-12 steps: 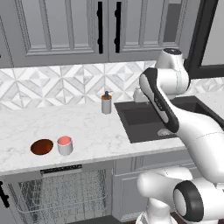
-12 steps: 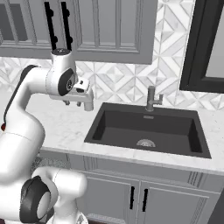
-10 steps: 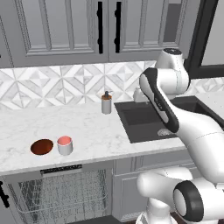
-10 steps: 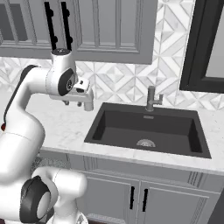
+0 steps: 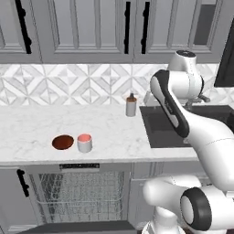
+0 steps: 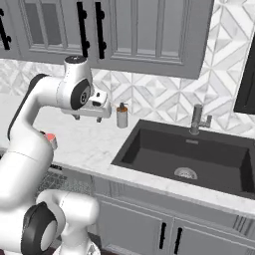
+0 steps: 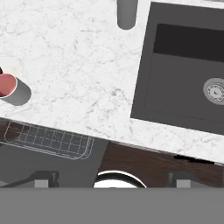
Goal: Pick up the cup and bowl from the counter, place them in the dishwasher, and close the dishwasher door.
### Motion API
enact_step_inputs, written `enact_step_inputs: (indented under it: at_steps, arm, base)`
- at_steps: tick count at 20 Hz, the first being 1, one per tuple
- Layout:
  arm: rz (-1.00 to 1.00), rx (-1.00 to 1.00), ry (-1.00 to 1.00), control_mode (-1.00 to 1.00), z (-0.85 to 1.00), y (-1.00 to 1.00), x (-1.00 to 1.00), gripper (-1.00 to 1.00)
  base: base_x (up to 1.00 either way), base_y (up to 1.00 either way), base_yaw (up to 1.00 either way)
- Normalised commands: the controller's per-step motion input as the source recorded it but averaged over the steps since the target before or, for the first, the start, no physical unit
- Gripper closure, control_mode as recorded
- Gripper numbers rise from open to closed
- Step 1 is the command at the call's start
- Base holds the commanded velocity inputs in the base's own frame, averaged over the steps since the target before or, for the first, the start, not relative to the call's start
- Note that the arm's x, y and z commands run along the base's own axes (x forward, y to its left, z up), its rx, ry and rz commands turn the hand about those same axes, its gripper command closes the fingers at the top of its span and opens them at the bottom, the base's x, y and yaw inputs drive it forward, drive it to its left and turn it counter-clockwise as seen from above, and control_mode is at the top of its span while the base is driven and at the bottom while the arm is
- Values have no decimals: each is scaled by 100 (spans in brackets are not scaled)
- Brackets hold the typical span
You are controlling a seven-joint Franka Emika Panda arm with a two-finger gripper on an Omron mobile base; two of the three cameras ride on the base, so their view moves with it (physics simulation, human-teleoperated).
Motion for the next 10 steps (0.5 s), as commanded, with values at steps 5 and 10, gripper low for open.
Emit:
enact_step_inputs:
  at_steps: [5,10]
  arm:
    - [0,0,0,100,0,0,0,-100]
    - [0,0,0,100,0,0,0,-100]
  base:
    - [-2,-19,63]
    - [-3,-25,61]
